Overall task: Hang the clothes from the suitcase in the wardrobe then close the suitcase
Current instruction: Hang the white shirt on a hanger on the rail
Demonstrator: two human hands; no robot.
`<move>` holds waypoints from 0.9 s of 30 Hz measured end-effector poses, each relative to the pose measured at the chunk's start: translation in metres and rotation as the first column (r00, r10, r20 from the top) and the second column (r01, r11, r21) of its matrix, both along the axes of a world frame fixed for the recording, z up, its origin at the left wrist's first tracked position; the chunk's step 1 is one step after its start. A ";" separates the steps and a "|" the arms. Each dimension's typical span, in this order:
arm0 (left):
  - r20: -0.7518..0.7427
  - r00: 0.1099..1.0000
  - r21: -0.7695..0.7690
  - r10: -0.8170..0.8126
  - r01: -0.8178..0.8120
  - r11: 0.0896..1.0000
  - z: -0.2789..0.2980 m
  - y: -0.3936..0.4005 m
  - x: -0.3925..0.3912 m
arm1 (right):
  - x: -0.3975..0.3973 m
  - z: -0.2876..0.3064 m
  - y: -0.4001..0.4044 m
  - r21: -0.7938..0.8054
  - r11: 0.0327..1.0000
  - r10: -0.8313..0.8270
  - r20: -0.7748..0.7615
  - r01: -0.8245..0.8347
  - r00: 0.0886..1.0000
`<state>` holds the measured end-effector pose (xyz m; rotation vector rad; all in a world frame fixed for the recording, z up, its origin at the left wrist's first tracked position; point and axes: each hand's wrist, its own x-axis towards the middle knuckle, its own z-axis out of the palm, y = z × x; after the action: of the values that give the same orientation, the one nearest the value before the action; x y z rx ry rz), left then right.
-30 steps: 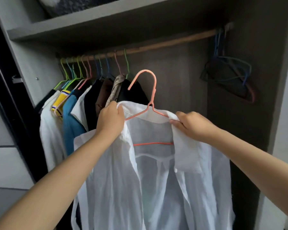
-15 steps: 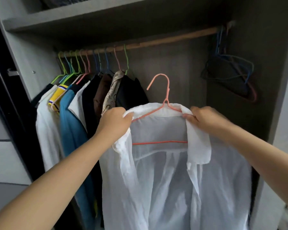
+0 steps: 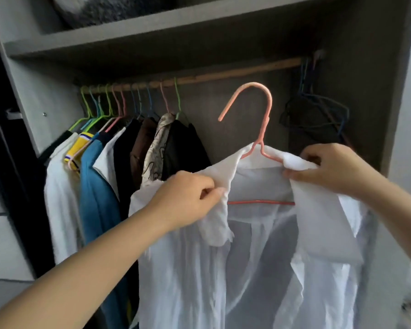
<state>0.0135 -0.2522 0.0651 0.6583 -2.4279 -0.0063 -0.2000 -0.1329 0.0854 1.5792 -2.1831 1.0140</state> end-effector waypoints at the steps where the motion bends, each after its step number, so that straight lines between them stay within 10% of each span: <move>1: -0.155 0.987 -0.089 -0.035 0.022 0.996 0.007 -0.003 0.001 | 0.000 0.003 0.002 -0.007 1.000 -0.006 0.003 0.006 1.000; 6: -0.322 0.946 -0.520 -0.040 -0.142 0.842 0.025 -0.037 0.009 | 0.006 0.018 -0.002 -0.094 0.995 0.006 -0.032 -0.009 0.999; 11: -0.288 0.955 -0.345 0.070 -0.172 0.923 0.029 -0.055 0.029 | 0.037 0.034 -0.010 -0.161 0.981 0.079 -0.182 -0.109 0.980; 14: -0.255 0.958 -0.350 0.127 -0.214 0.912 0.026 -0.058 0.044 | 0.057 0.037 -0.006 0.056 0.980 0.197 -0.150 -0.191 0.969; 17: 0.057 0.980 -0.088 0.190 -0.185 0.979 0.013 -0.052 0.046 | 0.063 0.034 0.002 0.350 0.926 0.153 -0.008 -0.140 0.988; 22: 0.578 0.804 0.066 0.141 -0.218 0.974 -0.008 -0.038 0.028 | 0.040 0.023 0.006 0.626 0.760 -0.064 -0.197 0.176 0.978; 27: 0.158 0.945 -0.079 0.286 -0.276 0.958 -0.001 -0.046 0.016 | 0.018 0.009 0.002 0.520 0.782 -0.281 -0.200 0.345 0.939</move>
<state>0.0299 -0.2983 0.0641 1.0104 -2.4600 0.2425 -0.1817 -0.1307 0.0946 1.3389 -2.6845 0.1876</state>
